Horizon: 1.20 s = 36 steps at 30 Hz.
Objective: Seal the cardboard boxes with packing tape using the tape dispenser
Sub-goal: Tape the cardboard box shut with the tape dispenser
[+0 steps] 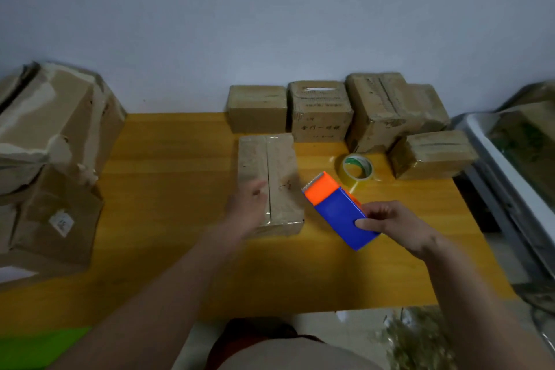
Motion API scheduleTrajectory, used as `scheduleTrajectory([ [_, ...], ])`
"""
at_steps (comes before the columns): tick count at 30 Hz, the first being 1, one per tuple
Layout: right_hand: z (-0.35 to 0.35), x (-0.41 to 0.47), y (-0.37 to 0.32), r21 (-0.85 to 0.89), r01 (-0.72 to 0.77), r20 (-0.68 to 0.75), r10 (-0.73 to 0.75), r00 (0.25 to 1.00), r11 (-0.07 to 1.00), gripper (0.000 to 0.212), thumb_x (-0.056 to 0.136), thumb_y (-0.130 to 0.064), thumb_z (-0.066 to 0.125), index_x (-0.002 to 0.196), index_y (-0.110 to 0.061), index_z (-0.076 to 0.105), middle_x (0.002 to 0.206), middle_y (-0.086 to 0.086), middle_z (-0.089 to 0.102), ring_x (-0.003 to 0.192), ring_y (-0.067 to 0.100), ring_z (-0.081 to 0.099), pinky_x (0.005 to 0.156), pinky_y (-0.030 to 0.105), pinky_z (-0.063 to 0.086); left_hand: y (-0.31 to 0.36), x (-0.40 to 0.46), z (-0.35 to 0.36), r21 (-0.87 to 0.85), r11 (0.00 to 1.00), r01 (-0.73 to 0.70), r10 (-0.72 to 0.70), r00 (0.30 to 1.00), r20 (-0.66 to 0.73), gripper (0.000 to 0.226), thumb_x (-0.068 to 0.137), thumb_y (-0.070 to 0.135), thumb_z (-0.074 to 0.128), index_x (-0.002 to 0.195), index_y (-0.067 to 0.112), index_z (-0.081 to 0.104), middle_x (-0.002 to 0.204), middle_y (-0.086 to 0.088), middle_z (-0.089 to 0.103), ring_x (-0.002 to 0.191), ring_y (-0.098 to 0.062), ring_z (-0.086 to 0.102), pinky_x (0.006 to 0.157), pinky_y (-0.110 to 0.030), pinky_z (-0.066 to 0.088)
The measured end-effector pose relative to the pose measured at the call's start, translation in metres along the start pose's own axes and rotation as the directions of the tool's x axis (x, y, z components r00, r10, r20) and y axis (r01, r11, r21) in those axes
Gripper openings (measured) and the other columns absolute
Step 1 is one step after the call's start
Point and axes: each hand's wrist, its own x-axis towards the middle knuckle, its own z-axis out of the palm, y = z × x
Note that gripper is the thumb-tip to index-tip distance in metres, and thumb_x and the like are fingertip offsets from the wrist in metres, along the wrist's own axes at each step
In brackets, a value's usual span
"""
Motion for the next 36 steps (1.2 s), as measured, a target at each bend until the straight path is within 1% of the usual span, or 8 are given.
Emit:
scheduleTrajectory([
  [6, -0.009, -0.012, -0.012, 0.001, 0.052, 0.184, -0.051, 0.982, 0.999, 0.028, 0.083, -0.004, 0.068, 0.111, -0.001, 0.069, 0.109, 0.018, 0.070, 0.101, 0.029, 0.067, 0.083, 0.029, 0.053, 0.034, -0.009, -0.011, -0.417, 0.894, 0.161, -0.012, 0.941, 0.338, 0.031, 0.103, 0.019, 0.041, 0.121, 0.005, 0.063, 0.124, -0.008, 0.064, 0.118, -0.020, 0.058, 0.102, -0.027, 0.040],
  [10, -0.007, -0.013, -0.010, 0.017, 0.063, 0.191, -0.065, 0.979, 0.998, 0.034, 0.079, -0.013, 0.071, 0.111, -0.004, 0.070, 0.111, 0.019, 0.069, 0.105, 0.033, 0.065, 0.088, 0.034, 0.053, 0.030, -0.019, -0.019, -0.472, 0.864, 0.173, 0.049, 0.905, 0.422, 0.030, 0.103, 0.022, 0.040, 0.107, 0.012, 0.067, 0.115, -0.006, 0.068, 0.113, -0.019, 0.061, 0.101, -0.028, 0.045],
  [15, -0.004, -0.014, -0.010, 0.022, 0.066, 0.257, -0.069, 0.964, 0.998, 0.041, 0.079, -0.016, 0.070, 0.117, -0.001, 0.066, 0.115, 0.020, 0.067, 0.109, 0.036, 0.063, 0.092, 0.037, 0.052, 0.025, -0.029, -0.022, -0.527, 0.824, 0.209, 0.049, 0.899, 0.435, 0.023, 0.099, 0.023, 0.050, 0.112, 0.012, 0.065, 0.112, -0.006, 0.069, 0.107, -0.018, 0.065, 0.098, -0.031, 0.049],
  [23, 0.004, -0.014, -0.013, -0.015, 0.072, 0.344, -0.063, 0.937, 0.997, 0.048, 0.075, -0.025, 0.073, 0.116, -0.001, 0.067, 0.115, 0.020, 0.067, 0.108, 0.036, 0.063, 0.092, 0.036, 0.052, 0.006, -0.038, -0.015, -0.607, 0.733, 0.306, 0.003, 0.892, 0.453, 0.041, 0.086, 0.042, 0.065, 0.112, 0.010, 0.066, 0.108, -0.006, 0.072, 0.106, -0.020, 0.067, 0.096, -0.037, 0.051],
  [27, 0.007, -0.013, -0.009, -0.037, 0.046, 0.364, -0.030, 0.931, 0.998, 0.051, 0.071, -0.028, 0.075, 0.112, 0.000, 0.067, 0.111, 0.019, 0.069, 0.101, 0.031, 0.065, 0.089, 0.035, 0.052, -0.003, -0.042, -0.005, -0.596, 0.734, 0.327, -0.066, 0.907, 0.416, 0.024, 0.084, 0.024, 0.072, 0.103, 0.010, 0.068, 0.105, -0.010, 0.072, 0.099, -0.022, 0.067, 0.093, -0.038, 0.053],
  [29, 0.011, -0.014, -0.006, -0.043, 0.008, 0.380, 0.009, 0.925, 0.999, 0.047, 0.068, -0.029, 0.075, 0.105, -0.001, 0.067, 0.102, 0.014, 0.071, 0.092, 0.024, 0.065, 0.081, 0.030, 0.051, -0.008, -0.046, 0.002, -0.582, 0.739, 0.339, -0.131, 0.920, 0.370, 0.006, 0.090, 0.015, 0.066, 0.095, 0.012, 0.068, 0.096, -0.007, 0.070, 0.087, -0.017, 0.065, 0.086, -0.031, 0.056],
  [32, 0.023, -0.015, 0.002, -0.028, -0.088, 0.428, 0.091, 0.899, 0.996, 0.043, 0.061, -0.027, 0.074, 0.094, -0.003, 0.060, 0.086, 0.006, 0.064, 0.078, 0.017, 0.059, 0.068, 0.024, 0.045, -0.019, -0.057, 0.011, -0.539, 0.761, 0.360, -0.199, 0.921, 0.335, 0.009, 0.091, 0.020, 0.066, 0.097, 0.014, 0.068, 0.098, -0.002, 0.068, 0.087, -0.011, 0.062, 0.082, -0.026, 0.053],
  [36, 0.047, -0.015, 0.009, -0.011, -0.279, 0.467, 0.251, 0.848, 0.960, 0.069, 0.052, -0.022, 0.071, 0.118, -0.006, 0.058, 0.096, 0.009, 0.069, 0.079, 0.016, 0.067, 0.064, 0.023, 0.052, -0.036, -0.068, 0.022, -0.499, 0.761, 0.414, -0.295, 0.907, 0.301, 0.024, 0.091, 0.022, 0.066, 0.111, 0.009, 0.068, 0.115, -0.007, 0.068, 0.109, -0.018, 0.061, 0.090, -0.030, 0.051],
])
